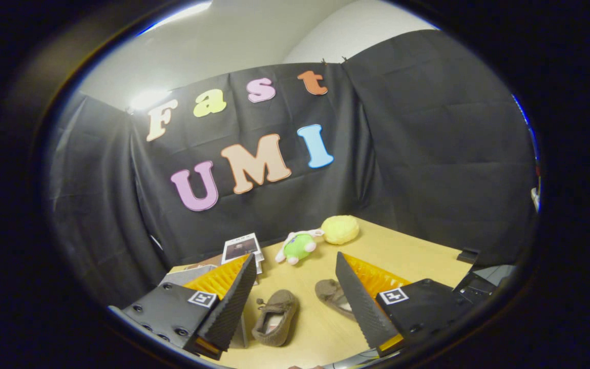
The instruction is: Open the storage box then place both shoes into the box .Put the left shoe in first, then the right shoe, with the right side of both shoes facing outward in a uniform manner.
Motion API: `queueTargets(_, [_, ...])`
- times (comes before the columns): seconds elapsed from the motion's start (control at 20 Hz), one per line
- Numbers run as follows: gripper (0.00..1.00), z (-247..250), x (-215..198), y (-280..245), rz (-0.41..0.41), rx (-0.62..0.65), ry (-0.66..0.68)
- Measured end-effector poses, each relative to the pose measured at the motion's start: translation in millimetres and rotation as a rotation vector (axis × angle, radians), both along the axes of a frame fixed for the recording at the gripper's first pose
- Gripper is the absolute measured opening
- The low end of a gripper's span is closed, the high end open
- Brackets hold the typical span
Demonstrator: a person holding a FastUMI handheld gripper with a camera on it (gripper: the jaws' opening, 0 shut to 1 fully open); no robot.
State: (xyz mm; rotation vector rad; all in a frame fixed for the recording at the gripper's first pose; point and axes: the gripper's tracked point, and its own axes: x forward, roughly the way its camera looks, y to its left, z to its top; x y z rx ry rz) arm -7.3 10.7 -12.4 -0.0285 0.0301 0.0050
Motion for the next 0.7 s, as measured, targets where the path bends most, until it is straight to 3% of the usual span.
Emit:
queueTargets(0.4, [0.99,-16.8,-5.1,11.9,0.031,0.023,0.054])
queueTargets(0.7, [1.0,-55.9,-2.5,30.9,0.082,0.126,0.183])
